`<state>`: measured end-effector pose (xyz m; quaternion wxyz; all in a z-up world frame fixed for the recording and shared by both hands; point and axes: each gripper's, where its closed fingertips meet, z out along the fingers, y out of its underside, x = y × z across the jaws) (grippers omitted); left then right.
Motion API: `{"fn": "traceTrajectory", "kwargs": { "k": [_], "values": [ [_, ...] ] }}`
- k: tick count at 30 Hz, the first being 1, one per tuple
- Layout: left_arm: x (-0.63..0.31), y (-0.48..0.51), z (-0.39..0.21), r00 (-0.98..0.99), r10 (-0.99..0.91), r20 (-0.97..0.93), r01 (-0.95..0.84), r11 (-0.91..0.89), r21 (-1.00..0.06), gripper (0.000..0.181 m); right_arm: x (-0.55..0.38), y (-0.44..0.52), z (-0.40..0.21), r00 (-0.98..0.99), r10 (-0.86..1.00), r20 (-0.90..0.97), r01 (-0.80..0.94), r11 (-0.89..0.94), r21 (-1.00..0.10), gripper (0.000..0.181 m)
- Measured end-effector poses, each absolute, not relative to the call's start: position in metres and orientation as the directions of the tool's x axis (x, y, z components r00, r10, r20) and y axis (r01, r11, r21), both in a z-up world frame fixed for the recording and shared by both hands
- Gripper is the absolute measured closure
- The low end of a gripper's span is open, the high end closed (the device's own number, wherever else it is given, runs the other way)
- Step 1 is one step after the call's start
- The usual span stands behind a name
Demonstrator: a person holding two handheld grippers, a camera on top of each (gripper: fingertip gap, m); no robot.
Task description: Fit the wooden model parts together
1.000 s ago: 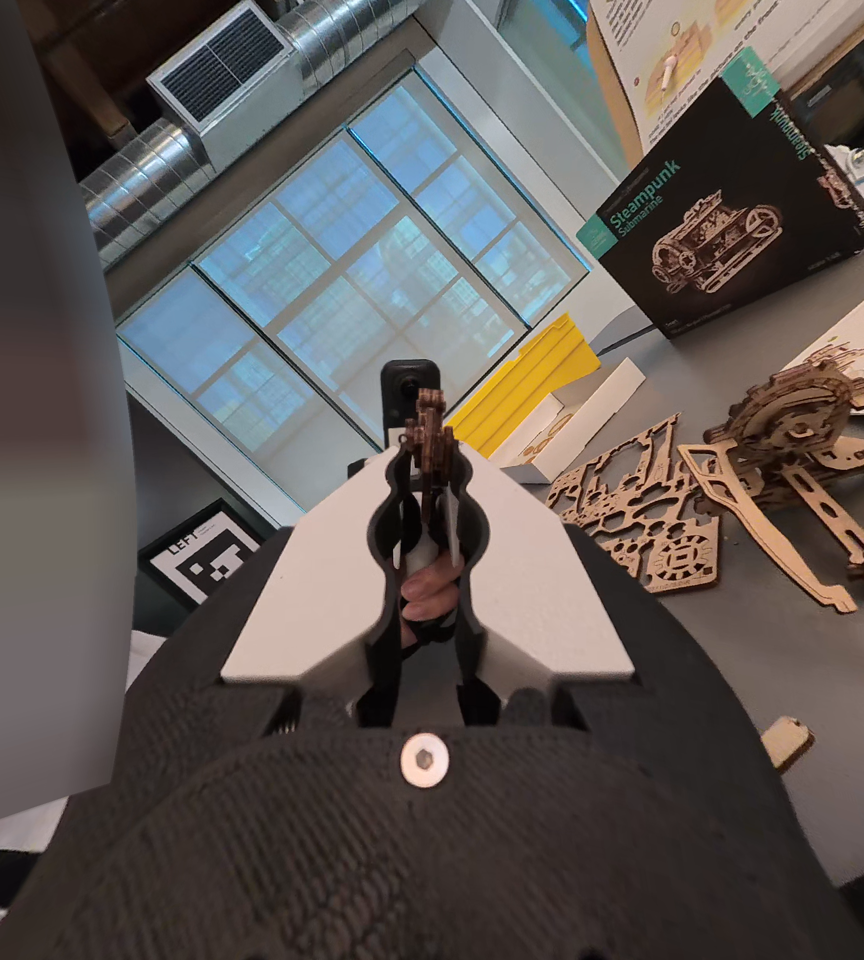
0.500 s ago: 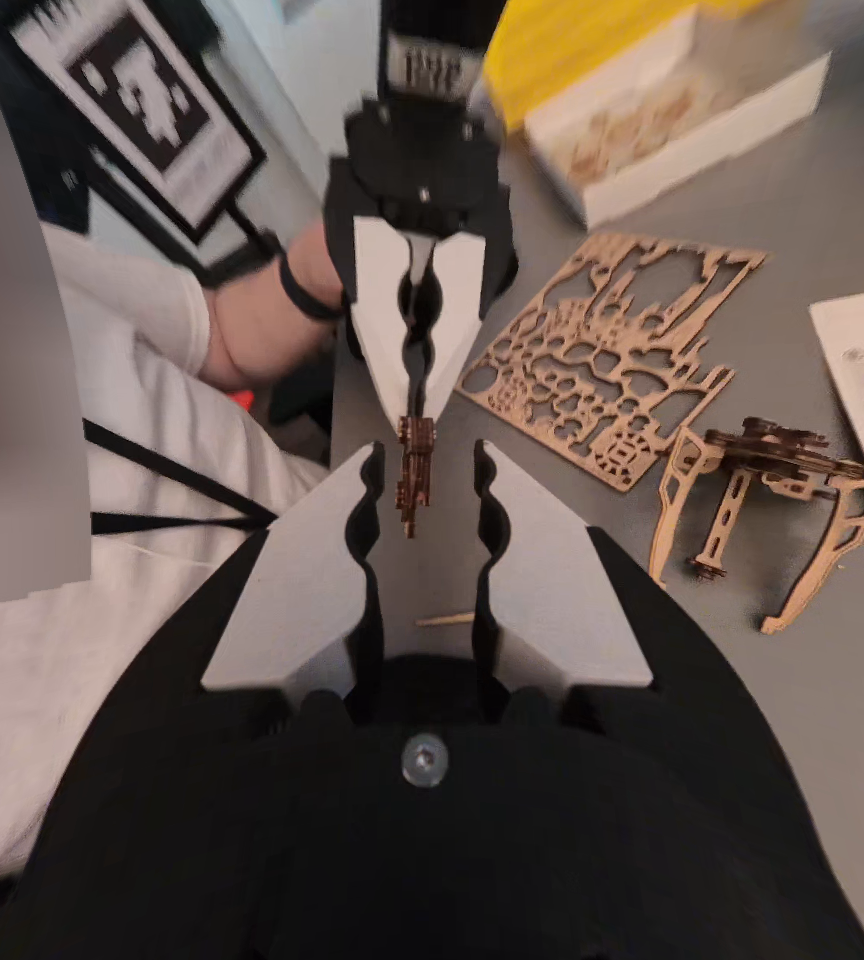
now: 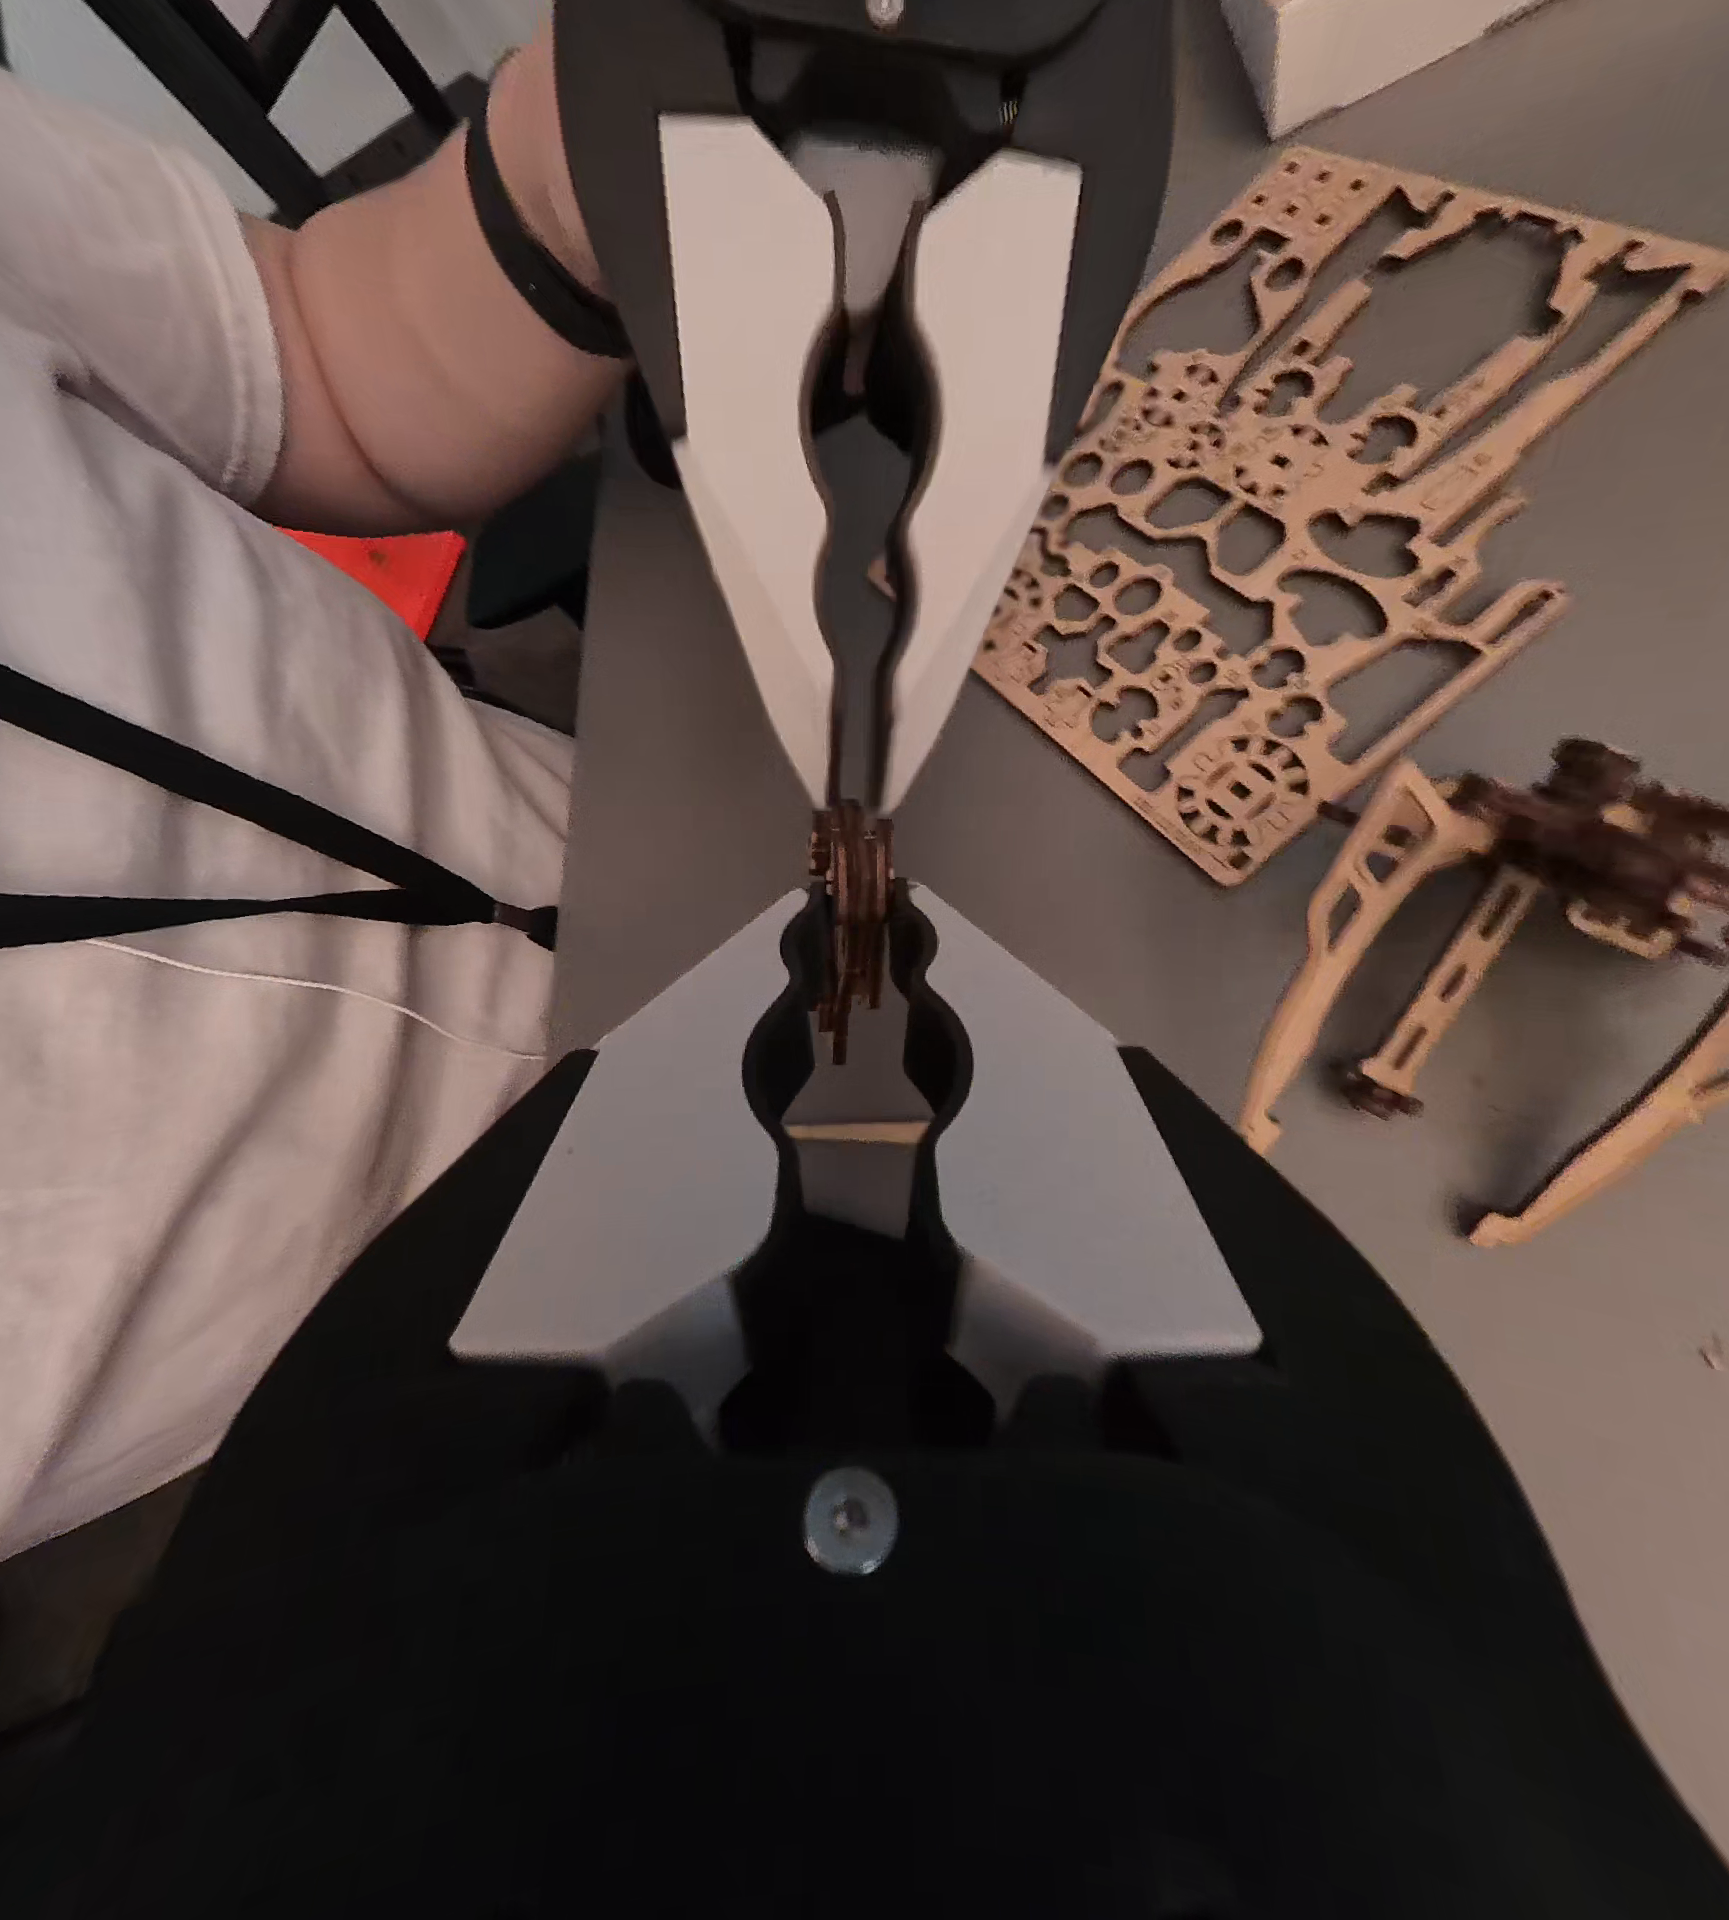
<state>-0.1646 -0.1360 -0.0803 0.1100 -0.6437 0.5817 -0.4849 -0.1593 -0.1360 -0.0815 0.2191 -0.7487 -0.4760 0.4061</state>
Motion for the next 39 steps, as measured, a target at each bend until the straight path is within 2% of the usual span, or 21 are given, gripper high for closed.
{"fn": "traceTrajectory", "kwargs": {
  "k": [1,6,9,16,24,27,30,31,33,35,37,39],
  "values": [
    [-0.167,-0.124,-0.085,-0.105,-0.868,0.485,-0.632,-0.318,-0.706,0.162,-0.153,-0.131,-0.086,0.24,0.885,-0.398,0.519,-0.464,-0.718,0.172],
    [-0.179,-0.067,-0.099,0.088,-0.912,0.401,-0.54,-0.382,-0.749,0.159,-0.109,-0.105,-0.075,0.329,0.855,-0.4,0.338,-0.503,-0.796,0.172],
    [-0.173,-0.054,-0.111,0.14,-0.92,0.367,-0.551,-0.38,-0.743,0.157,-0.084,-0.083,-0.067,0.399,0.831,-0.387,0.252,-0.505,-0.825,0.172],
    [-0.155,-0.051,-0.117,0.089,-0.94,0.329,-0.576,-0.318,-0.753,0.142,-0.083,-0.045,-0.094,0.528,0.808,-0.26,0.325,-0.475,-0.817,0.172],
    [-0.156,-0.044,-0.114,0.088,-0.961,0.261,-0.534,-0.267,-0.803,0.157,-0.103,-0.04,-0.111,0.52,0.811,-0.268,0.378,-0.5,-0.779,0.172],
    [-0.169,-0.036,-0.078,0.15,-0.982,0.119,-0.415,-0.172,-0.893,0.164,-0.107,-0.041,-0.109,0.518,0.819,-0.246,0.388,-0.482,-0.786,0.172],
    [-0.204,-0.021,-0.022,0.33,-0.937,-0.112,-0.232,0.034,-0.972,0.162,-0.106,-0.04,-0.11,0.528,0.819,-0.225,0.395,-0.471,-0.789,0.172],
    [-0.214,-0.021,-0.008,0.376,-0.91,-0.172,-0.168,0.116,-0.979,0.161,-0.106,-0.041,-0.113,0.525,0.82,-0.226,0.4,-0.473,-0.785,0.172],
    [-0.219,-0.033,0.001,0.343,-0.891,-0.298,-0.111,0.277,-0.954,0.159,-0.108,-0.04,-0.117,0.524,0.818,-0.237,0.397,-0.48,-0.782,0.172],
    [-0.21,-0.031,-0.023,0.318,-0.934,-0.165,-0.176,0.113,-0.978,0.151,-0.111,-0.04,-0.117,0.516,0.818,-0.254,0.389,-0.488,-0.781,0.172],
    [-0.195,-0.033,-0.054,0.266,-0.964,-0.004,-0.283,-0.074,-0.956,0.143,-0.112,-0.038,-0.116,0.519,0.823,-0.232,0.397,-0.472,-0.787,0.172],
    [-0.183,-0.031,-0.071,0.232,-0.969,0.088,-0.314,-0.16,-0.936,0.135,-0.114,-0.039,-0.116,0.518,0.823,-0.235,0.404,-0.477,-0.781,0.172]
  ]
}}
